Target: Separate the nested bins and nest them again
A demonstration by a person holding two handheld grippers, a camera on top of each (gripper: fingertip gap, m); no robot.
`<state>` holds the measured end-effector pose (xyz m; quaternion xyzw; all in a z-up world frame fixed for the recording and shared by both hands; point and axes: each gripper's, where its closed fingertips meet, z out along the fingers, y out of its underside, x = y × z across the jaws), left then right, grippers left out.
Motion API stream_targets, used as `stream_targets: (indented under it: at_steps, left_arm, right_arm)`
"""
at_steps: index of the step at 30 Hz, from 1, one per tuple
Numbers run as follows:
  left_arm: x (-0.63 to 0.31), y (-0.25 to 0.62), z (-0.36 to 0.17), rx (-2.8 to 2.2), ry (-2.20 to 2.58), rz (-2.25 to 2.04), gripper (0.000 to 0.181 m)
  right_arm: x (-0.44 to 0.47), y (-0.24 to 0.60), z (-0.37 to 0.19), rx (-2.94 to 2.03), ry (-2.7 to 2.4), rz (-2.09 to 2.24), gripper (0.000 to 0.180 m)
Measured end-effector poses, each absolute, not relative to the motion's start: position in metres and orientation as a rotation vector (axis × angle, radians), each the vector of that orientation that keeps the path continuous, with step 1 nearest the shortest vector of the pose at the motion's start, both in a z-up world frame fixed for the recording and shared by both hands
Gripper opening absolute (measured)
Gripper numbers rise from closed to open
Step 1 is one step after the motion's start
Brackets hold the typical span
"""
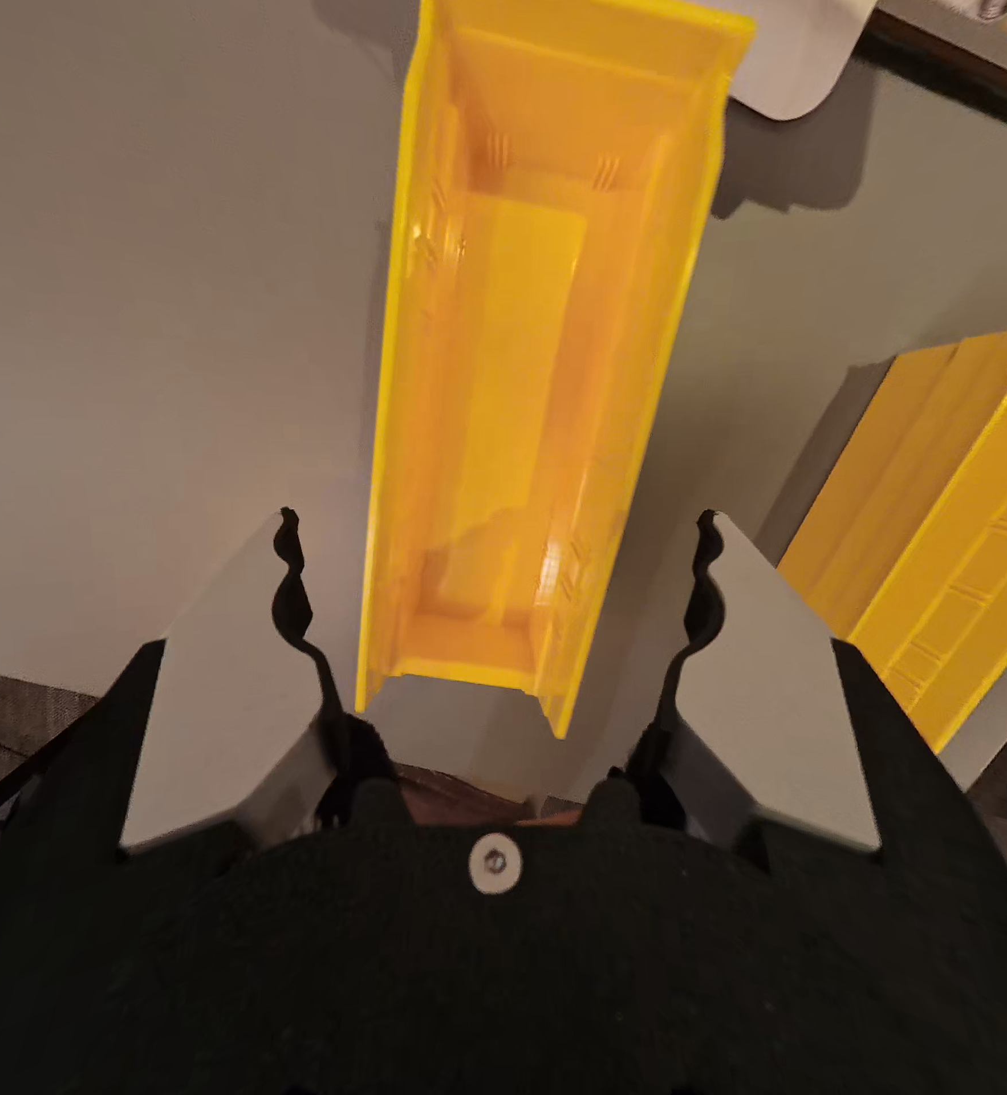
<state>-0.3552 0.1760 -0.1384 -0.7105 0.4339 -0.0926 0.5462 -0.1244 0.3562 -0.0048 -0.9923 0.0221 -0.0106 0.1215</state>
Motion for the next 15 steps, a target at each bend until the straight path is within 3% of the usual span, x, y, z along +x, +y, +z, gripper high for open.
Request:
stream_targets:
  at_steps: [15]
  left_arm:
    - [-0.353, 0.175, -0.143, -1.700, 1.045, -0.235, 0.049]
  right_arm:
    - [-0.115, 0.366, -0.062, -3.007, 0.131, -0.134, 0.128]
